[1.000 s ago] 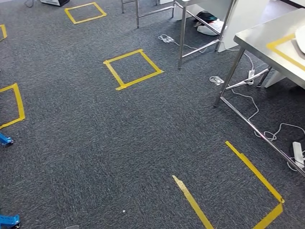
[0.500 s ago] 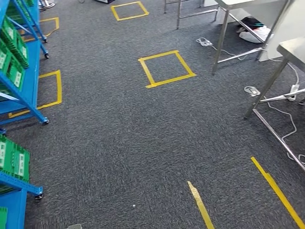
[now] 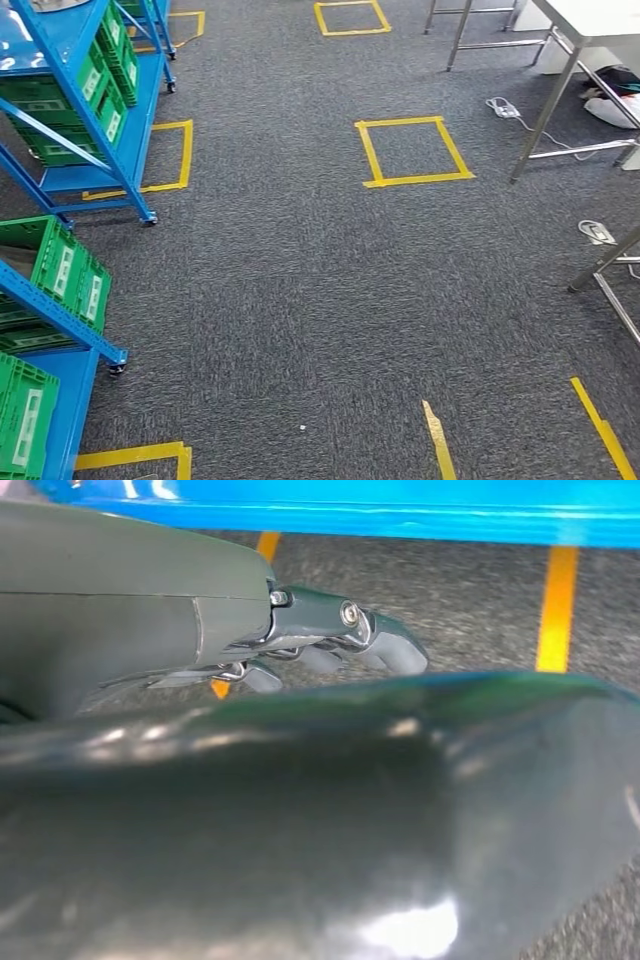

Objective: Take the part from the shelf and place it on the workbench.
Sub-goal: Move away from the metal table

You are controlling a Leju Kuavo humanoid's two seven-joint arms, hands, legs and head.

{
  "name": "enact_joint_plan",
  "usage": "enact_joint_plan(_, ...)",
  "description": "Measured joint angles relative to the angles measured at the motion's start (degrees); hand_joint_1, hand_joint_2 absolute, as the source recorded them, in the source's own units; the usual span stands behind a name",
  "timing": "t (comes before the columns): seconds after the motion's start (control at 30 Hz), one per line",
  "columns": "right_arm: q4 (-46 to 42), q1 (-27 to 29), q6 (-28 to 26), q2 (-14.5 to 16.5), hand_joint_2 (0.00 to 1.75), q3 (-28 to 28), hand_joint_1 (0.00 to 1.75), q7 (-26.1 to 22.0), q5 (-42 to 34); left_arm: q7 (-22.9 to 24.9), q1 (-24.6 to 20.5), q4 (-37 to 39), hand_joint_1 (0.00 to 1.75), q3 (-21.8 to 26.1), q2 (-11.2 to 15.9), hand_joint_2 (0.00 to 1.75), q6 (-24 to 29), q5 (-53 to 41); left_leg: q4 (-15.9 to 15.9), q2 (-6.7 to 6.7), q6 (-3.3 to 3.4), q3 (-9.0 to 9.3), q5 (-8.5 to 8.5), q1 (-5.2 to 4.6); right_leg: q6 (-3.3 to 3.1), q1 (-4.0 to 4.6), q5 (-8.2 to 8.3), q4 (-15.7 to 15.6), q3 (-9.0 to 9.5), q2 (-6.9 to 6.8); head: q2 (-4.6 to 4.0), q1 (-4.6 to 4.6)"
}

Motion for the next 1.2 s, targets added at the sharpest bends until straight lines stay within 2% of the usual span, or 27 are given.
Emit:
enact_joint_plan(0.03,0.1,0.0,-0.1,0.0,0.0,0.0,0.0,0.0,0.2,-0.1,0.0,0.0,0.0,0.1,0.0,0.0,0.0,0.3,0.0,-0.83,0.0,0.05,-0.01,-0.04,-0.11,0.04,0.61,1.0,-0.97,0.12,0.0,0.0)
enact_joint_plan(0.07,0.1,-0.1,-0.2,0.0,0.0,0.1,0.0,0.0,0.4,-0.2,0.0,0.0,0.0,0.3,-0.1,0.0,0.0,0.6,0.0,-1.7,-0.01,0.15,-0.01,-0.05,-0.24,0.04,2.36,-0.4,-0.82,0.25,0.0,-0.01)
enact_joint_plan(0.1,0.2,-0.1,-0.2,0.0,0.0,0.2,0.0,0.0,0.5,-0.2,0.0,0.0,0.0,0.5,-0.2,0.0,0.0,0.9,0.0,-2.59,-0.05,0.28,-0.04,-0.04,-0.38,0.0,4.91,-3.9,0.41,0.72,0.0,-0.01)
enact_joint_plan(0.13,0.2,-0.1,-0.3,0.0,0.0,0.3,0.0,0.0,0.6,-0.3,0.0,0.0,0.0,0.7,-0.3,0.0,0.0,1.1,0.1,-3.39,-0.15,0.33,-0.1,-0.04,-0.5,-0.11,7.19,-8.0,1.97,2.05,0.0,0.01)
enact_joint_plan(0.17,0.2,-0.1,-0.3,0.0,0.0,0.4,0.0,-0.2,0.7,-0.3,0.0,0.0,0.0,0.9,-0.4,0.0,0.0,1.3,0.3,-4.19,-0.33,0.24,-0.18,-0.1,-0.63,-0.31,8.63,-11.8,3.52,3.48,0.0,0.0)
enact_joint_plan(0.23,0.2,-0.2,-0.4,0.0,0.0,0.5,0.0,-0.5,0.8,-0.5,0.0,0.0,0.0,1.1,-0.6,0.0,0.0,1.6,0.5,-5.5,-0.94,-0.28,-0.14,-0.07,-0.92,-0.45,9.27,-15.3,5.12,5.43,0.0,-0.01)
enact_joint_plan(0.3,0.2,-0.3,-0.5,0.0,0.0,0.6,0.0,-0.7,0.9,-0.7,0.2,0.0,0.0,1.3,-0.8,0.0,0.1,1.7,0.6,-6.57,-1.64,-0.8,0.06,0.15,-1.47,-0.38,9.29,-15.6,5.46,4.48,0.0,-0.05)
enact_joint_plan(0.33,0.3,-0.4,-0.6,0.0,0.0,0.7,0.0,-0.8,0.9,-0.8,0.3,0.0,0.0,1.4,-0.8,0.0,0.1,1.7,1.1,-6.09,-1.93,-1.06,-0.27,0.14,-1.81,-0.4,9.42,-15.8,5.55,3.76,0.0,-0.09)
enact_joint_plan(0.37,0.3,-0.4,-0.6,0.1,0.0,0.8,0.0,-0.9,0.9,-0.9,0.3,0.0,0.0,1.5,-0.9,0.0,0.1,1.7,2.4,-4.91,-2.18,-1.68,-1.18,0.08,-2.16,-0.42,9.51,-16.0,5.67,2.91,0.0,-0.23)
enact_joint_plan(0.43,0.4,-0.4,-0.8,0.1,0.0,0.8,0.0,-0.9,0.9,-1.0,0.1,0.0,0.0,1.6,-1.0,0.0,0.2,1.7,8.5,-1.48,-2.59,-4.36,-4.66,-0.05,-2.67,-0.25,9.43,-16.1,5.85,1.0,0.0,-0.43)
enact_joint_plan(0.47,0.4,-0.4,-0.8,0.1,0.0,0.8,0.0,-0.9,0.9,-1.1,0.1,0.0,0.0,1.7,-1.0,0.0,0.2,1.7,12.3,-0.43,-2.77,-6.11,-6.45,0.01,-2.85,-0.1,9.34,-16.1,5.88,-0.02,0.0,-0.5)
enact_joint_plan(0.5,0.4,-0.3,-0.9,0.1,0.0,0.8,0.0,-0.9,0.9,-1.1,0.1,0.0,0.0,1.7,-1.0,0.0,0.2,1.7,15.4,0.11,-2.87,-7.44,-7.55,0.08,-2.94,0.02,9.25,-16.1,5.9,-1.01,0.0,-0.48)
enact_joint_plan(0.53,0.4,-0.4,-0.9,0.1,0.0,0.8,0.0,-0.9,0.9,-1.1,0.1,0.0,0.0,1.8,-1.0,0.0,0.2,1.7,16.6,0.36,-2.91,-7.91,-7.6,0.13,-2.99,0.11,9.15,-16.1,5.95,-1.93,0.0,-0.49)
enact_joint_plan(0.57,0.5,-0.4,-0.9,0.1,0.0,0.8,0.0,-0.9,0.9,-1.1,0.2,0.0,0.0,1.8,-1.0,0.0,0.2,1.8,15.7,0.58,-2.87,-7.27,-6.58,0.15,-2.98,0.16,9.05,-16.1,6.05,-2.77,0.0,-0.5)
enact_joint_plan(0.6,0.6,-0.4,-0.9,0.1,0.0,0.8,0.0,-0.9,0.9,-1.1,0.2,0.0,0.0,1.8,-1.0,0.0,0.2,1.8,12.7,0.97,-2.73,-5.62,-4.8,0.13,-2.94,0.2,8.93,-16.1,6.23,-3.52,0.0,-0.5)
enact_joint_plan(0.67,0.7,-0.4,-0.9,0.1,0.0,0.8,0.0,-0.9,0.8,-1.1,0.2,0.0,0.0,1.9,-1.0,0.0,0.2,1.9,4.9,3.49,-2.14,-1.45,-1.64,-0.3,-2.63,0.39,8.57,-16.0,6.62,-4.78,0.0,-0.54)
enact_joint_plan(0.73,0.9,-0.4,-1.0,0.1,0.0,0.8,0.0,-0.8,0.8,-1.1,0.1,0.0,0.0,1.9,-1.0,0.0,0.3,1.9,1.0,5.33,-1.54,0.44,-0.82,-0.84,-2.11,0.64,8.25,-16.0,6.85,-5.94,0.0,-0.54)
enact_joint_plan(0.8,1.0,-0.5,-1.0,0.1,0.0,0.8,0.0,-0.7,0.8,-1.1,0.1,0.0,0.0,1.9,-1.0,0.0,0.3,1.9,0.5,4.46,-1.03,0.39,-0.84,-0.98,-1.52,0.72,8.05,-16.1,7.12,-7.16,0.0,-0.52)
enact_joint_plan(0.83,1.0,-0.5,-1.0,0.1,0.0,0.9,0.0,-0.7,0.8,-1.1,0.3,0.0,0.0,1.9,-1.0,0.0,0.3,1.9,0.2,3.82,-0.73,0.5,-0.68,-0.87,-1.22,0.64,7.73,-15.9,7.17,-6.97,0.0,-0.54)
enact_joint_plan(0.9,1.1,-0.5,-1.1,0.1,0.0,0.9,0.0,-0.7,0.7,-1.1,0.3,0.0,0.0,1.9,-1.1,0.0,0.4,1.9,-0.3,2.54,-0.1,0.79,-0.32,-0.5,-0.67,0.43,5.68,-13.0,5.93,-4.27,0.0,-0.2)
enact_joint_plan(0.97,1.1,-0.5,-1.2,0.0,0.0,0.9,0.0,-0.5,0.7,-1.1,0.2,0.0,0.0,1.9,-1.2,0.0,0.4,1.9,-0.4,1.18,0.21,0.66,-0.17,-0.31,-0.38,0.2,2.18,-5.5,2.18,-0.94,0.0,0.11)
enact_joint_plan(1.0,1.1,-0.5,-1.3,0.0,0.0,0.9,0.0,-0.4,0.6,-1.1,0.2,0.0,0.0,1.9,-1.2,0.0,0.4,1.9,-0.4,0.41,0.24,0.61,-0.15,-0.29,-0.29,0.15,1.02,-1.9,0.18,-0.31,0.0,0.13)
enact_joint_plan(1.03,1.1,-0.5,-1.3,0.0,0.0,0.8,0.0,-0.4,0.6,-1.1,0.2,0.0,0.0,1.9,-1.3,0.0,0.4,1.9,-0.4,-0.36,0.26,0.63,-0.15,-0.29,-0.24,0.14,0.87,0.3,-1.16,-0.05,0.0,0.11)
enact_joint_plan(1.07,1.1,-0.5,-1.4,-0.1,0.0,0.8,0.0,-0.3,0.6,-1.1,0.2,0.0,0.0,1.9,-1.3,0.0,0.4,1.9,-0.4,-1.16,0.23,0.71,-0.17,-0.26,-0.21,0.11,1.93,0.1,-1.48,0.09,0.0,0.12)
enact_joint_plan(1.1,1.1,-0.5,-1.4,-0.1,0.0,0.8,0.0,-0.3,0.6,-1.1,0.3,0.0,0.0,1.9,-1.3,0.0,0.4,1.9,-0.3,-1.96,0.16,0.85,-0.21,-0.2,-0.2,0.04,4.0,-2.3,-0.65,0.32,0.0,0.1)
enact_joint_plan(1.17,1.1,-0.4,-1.4,-0.1,0.0,0.8,0.0,-0.3,0.6,-1.1,0.2,0.0,0.0,1.9,-1.3,0.0,0.4,1.9,0.0,-3.55,-0.24,0.93,-0.43,-0.1,-0.07,-0.31,8.18,-10.0,2.58,2.66,0.0,0.27)
enact_joint_plan(1.2,1.1,-0.4,-1.4,-0.1,0.0,0.8,0.0,-0.3,0.6,-1.1,0.2,0.0,0.0,1.9,-1.3,0.0,0.3,1.9,0.2,-4.33,-0.55,0.73,-0.51,-0.07,-0.16,-0.48,9.11,-13.0,4.04,3.97,0.0,0.33)
